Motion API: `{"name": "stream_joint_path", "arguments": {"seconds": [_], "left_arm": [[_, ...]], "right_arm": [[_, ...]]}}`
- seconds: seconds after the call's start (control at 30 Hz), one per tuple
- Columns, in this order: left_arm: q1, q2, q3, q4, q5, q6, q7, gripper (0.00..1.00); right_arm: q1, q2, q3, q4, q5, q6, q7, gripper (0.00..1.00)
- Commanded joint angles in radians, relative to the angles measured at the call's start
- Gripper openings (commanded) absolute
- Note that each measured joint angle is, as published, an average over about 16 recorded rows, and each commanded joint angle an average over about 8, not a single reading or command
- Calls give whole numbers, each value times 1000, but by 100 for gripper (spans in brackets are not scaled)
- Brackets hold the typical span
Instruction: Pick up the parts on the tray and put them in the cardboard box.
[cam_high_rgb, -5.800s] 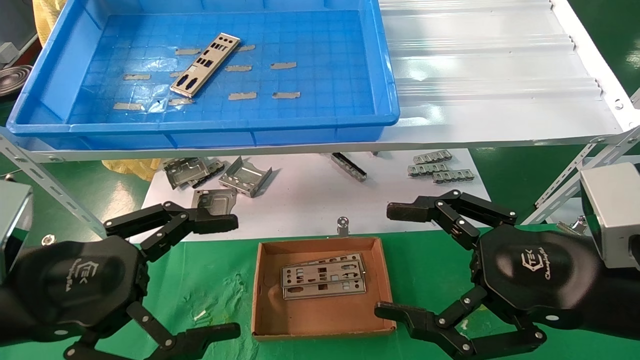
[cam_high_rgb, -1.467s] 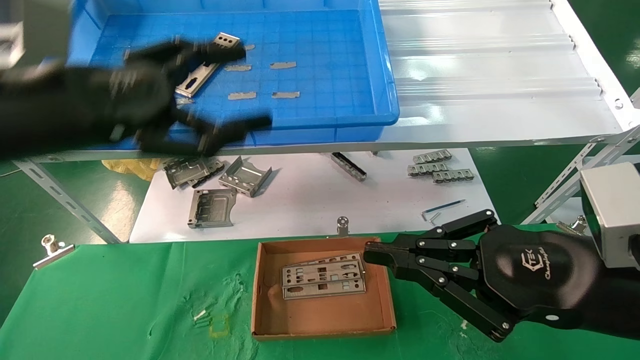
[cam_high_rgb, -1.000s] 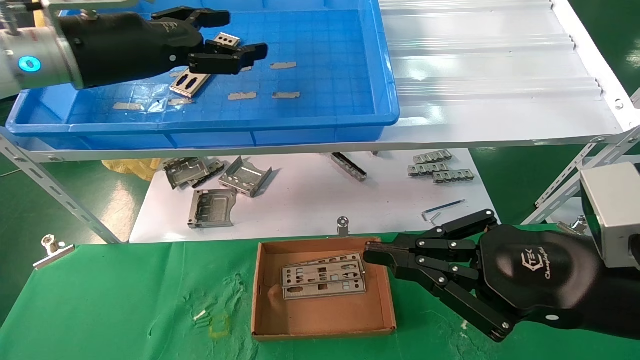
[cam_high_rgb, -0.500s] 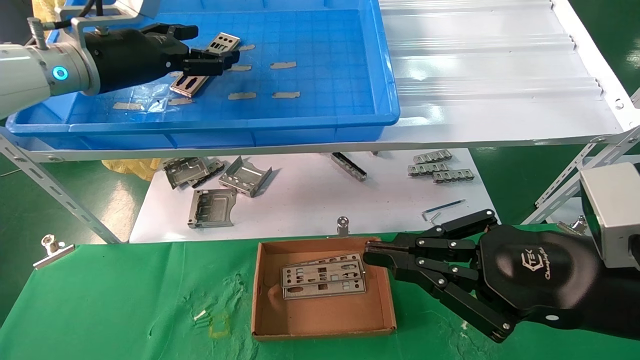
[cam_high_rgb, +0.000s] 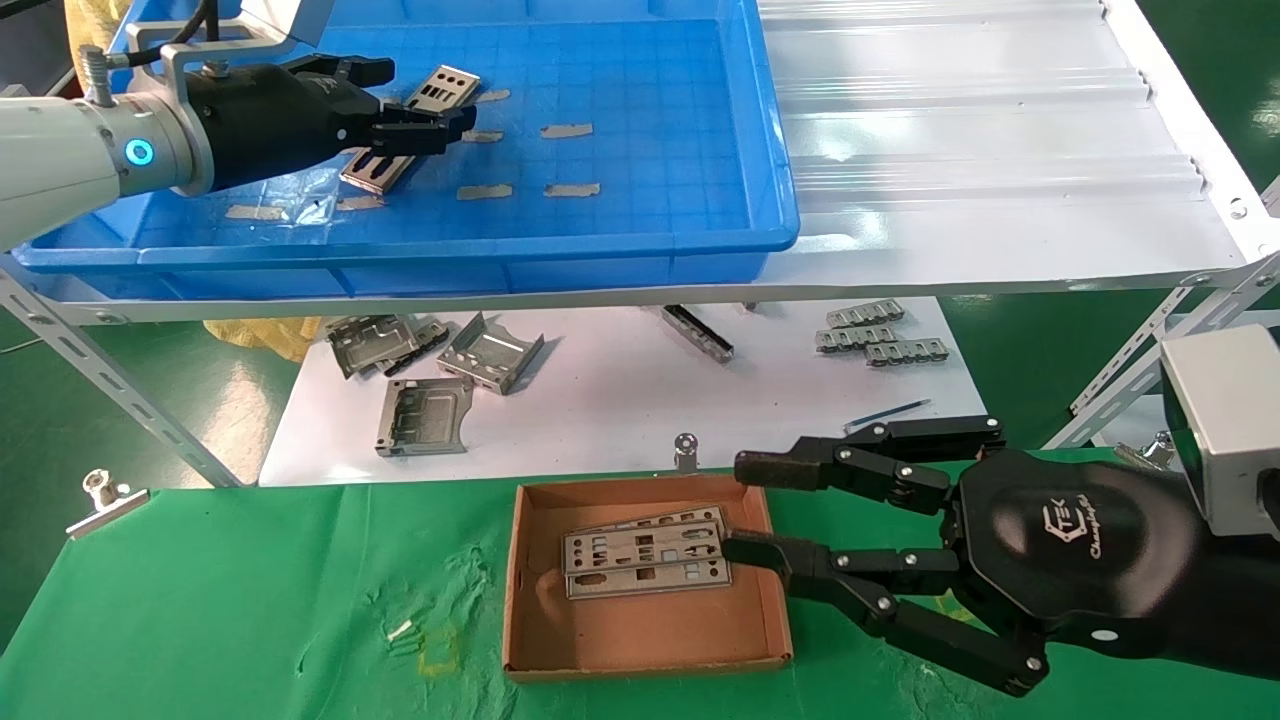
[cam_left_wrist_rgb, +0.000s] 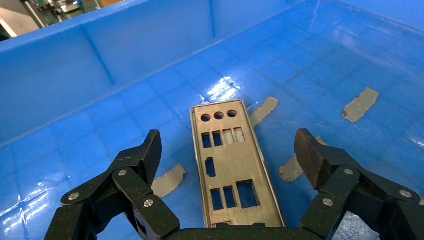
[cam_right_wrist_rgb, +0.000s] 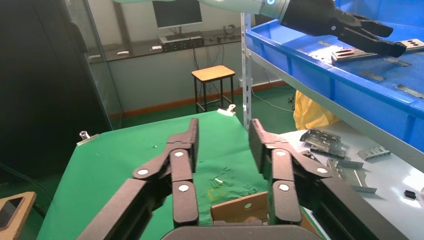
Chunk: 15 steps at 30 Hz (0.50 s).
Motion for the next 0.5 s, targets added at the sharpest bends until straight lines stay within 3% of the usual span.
{"name": "stream_joint_path", "arguments": {"seconds": [0.03,0.5], "left_arm": [[-1,3,-1,7,-2,-7,1,0],[4,15,-6,24,-9,-21,-1,0]], "right_arm": [[0,0,0,0,0,0,0,100],[0,0,0,0,0,0,0,100]]}}
